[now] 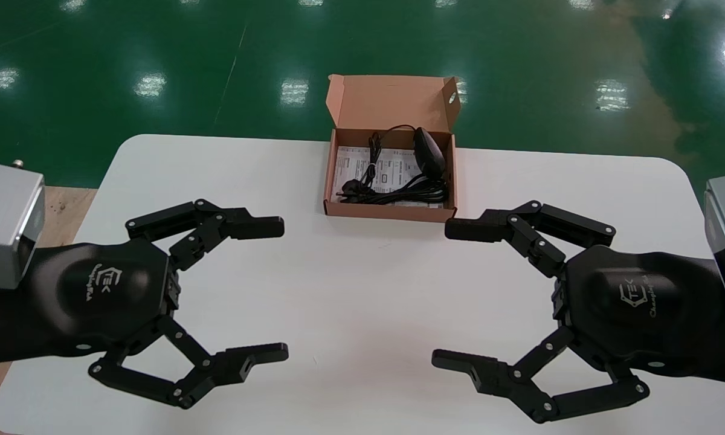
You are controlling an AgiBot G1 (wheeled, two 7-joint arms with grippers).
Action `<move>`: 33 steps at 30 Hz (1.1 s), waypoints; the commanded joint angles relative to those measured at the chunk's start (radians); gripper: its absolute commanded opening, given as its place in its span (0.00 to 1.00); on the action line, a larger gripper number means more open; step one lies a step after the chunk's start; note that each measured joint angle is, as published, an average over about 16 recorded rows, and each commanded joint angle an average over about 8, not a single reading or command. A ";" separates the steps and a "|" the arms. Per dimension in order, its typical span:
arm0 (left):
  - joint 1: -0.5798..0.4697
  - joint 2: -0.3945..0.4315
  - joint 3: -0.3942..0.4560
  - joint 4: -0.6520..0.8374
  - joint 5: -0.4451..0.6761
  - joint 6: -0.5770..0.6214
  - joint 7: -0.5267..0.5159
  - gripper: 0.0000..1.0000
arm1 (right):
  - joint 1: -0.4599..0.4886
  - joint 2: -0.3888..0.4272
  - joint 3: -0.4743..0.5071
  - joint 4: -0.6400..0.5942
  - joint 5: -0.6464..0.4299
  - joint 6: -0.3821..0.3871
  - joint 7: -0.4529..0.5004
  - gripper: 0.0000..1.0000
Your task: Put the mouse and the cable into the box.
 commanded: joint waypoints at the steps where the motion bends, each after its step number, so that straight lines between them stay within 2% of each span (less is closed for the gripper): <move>1: 0.000 0.000 0.000 0.000 0.000 0.000 0.000 1.00 | 0.000 0.000 0.000 0.000 0.000 0.000 0.000 1.00; 33: 0.000 0.000 0.000 0.000 0.000 0.000 0.000 1.00 | 0.000 0.000 0.000 0.000 0.000 0.000 0.000 1.00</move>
